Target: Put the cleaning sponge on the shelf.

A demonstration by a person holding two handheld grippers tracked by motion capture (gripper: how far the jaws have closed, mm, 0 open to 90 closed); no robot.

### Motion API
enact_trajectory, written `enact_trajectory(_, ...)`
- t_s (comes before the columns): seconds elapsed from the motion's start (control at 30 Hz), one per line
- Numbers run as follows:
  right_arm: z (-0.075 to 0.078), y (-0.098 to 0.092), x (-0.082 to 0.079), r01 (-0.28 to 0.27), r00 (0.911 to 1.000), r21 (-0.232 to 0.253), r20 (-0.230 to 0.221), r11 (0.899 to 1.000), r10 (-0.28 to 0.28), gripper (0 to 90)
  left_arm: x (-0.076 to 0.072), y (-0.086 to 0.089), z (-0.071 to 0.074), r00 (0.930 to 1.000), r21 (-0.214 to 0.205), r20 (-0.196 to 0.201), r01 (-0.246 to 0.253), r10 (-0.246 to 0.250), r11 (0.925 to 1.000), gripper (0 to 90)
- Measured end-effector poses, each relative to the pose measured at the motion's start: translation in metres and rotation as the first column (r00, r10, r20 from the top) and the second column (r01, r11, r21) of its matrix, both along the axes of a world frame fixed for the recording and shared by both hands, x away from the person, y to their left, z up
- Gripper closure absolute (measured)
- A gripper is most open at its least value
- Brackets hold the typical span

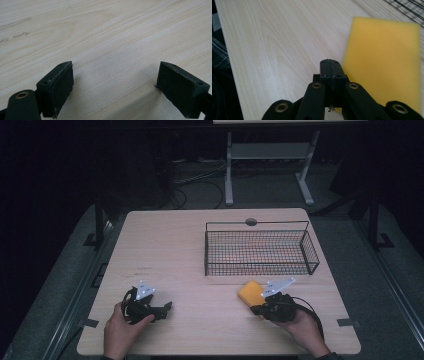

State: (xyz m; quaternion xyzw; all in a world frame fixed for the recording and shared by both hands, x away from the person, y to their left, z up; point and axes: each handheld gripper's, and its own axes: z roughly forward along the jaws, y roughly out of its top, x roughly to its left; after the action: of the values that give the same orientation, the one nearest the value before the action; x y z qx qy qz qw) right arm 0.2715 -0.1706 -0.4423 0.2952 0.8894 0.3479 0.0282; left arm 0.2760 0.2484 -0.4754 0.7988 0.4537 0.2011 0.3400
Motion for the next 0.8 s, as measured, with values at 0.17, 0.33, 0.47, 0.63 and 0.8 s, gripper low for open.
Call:
enact_trajectory(0.17, 0.001, -0.017, 0.001, 0.034, 0.9994, -0.012, 0.006, 0.999, -0.034, 89.6, 0.0, 0.0, 0.0, 1.0, 0.0, 0.0, 0.0, 0.0, 1.0, 13.0)
enact_trajectory(0.33, 0.001, -0.028, 0.002, 0.056, 0.9985, -0.018, 0.002, 0.998, -0.056, 89.5, 0.0, 0.0, 0.0, 1.0, 0.0, 0.0, 0.0, 0.0, 1.0, 13.0)
enact_trajectory(0.47, 0.005, -0.031, 0.002, 0.048, 0.9989, -0.009, 0.001, 0.999, -0.048, 82.0, 0.0, 0.0, 0.0, 1.0, -0.002, 0.0, -0.001, 0.001, 1.0, 13.0)
enact_trajectory(0.63, 0.016, -0.035, 0.008, 0.054, 0.9984, -0.017, 0.016, 0.998, -0.054, 71.2, 0.0, 0.0, 0.0, 1.0, -0.004, 0.002, -0.002, 0.002, 1.0, 13.0)
enact_trajectory(0.8, 0.025, -0.036, 0.015, 0.049, 0.9986, -0.046, 0.021, 0.998, -0.048, 54.0, 0.0, 0.0, 0.0, 1.0, -0.004, 0.001, -0.003, 0.003, 1.0, 13.0)
